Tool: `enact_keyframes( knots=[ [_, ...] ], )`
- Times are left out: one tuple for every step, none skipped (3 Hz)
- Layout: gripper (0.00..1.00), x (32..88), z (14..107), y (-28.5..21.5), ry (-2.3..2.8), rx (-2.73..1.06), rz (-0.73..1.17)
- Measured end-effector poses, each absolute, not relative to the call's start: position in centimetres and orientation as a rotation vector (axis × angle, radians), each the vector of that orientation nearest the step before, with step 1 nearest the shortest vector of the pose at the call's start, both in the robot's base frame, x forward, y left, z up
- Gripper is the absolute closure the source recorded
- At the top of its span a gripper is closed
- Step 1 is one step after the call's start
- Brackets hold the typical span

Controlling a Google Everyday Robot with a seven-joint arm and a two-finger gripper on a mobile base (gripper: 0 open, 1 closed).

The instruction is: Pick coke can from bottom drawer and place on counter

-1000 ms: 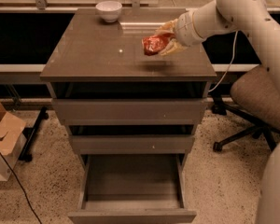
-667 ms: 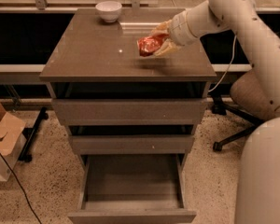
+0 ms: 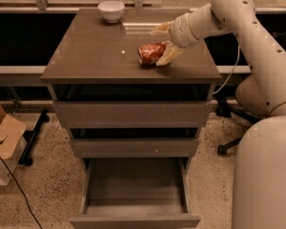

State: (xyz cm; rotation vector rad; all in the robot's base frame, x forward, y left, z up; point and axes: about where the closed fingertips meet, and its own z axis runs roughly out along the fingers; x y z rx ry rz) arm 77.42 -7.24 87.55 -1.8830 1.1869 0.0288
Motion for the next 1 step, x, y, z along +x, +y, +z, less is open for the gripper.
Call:
enact_keyframes(
  knots=[
    [0.00,77.44,87.42,-7.10,1.186,-1.884,0.032]
  ],
)
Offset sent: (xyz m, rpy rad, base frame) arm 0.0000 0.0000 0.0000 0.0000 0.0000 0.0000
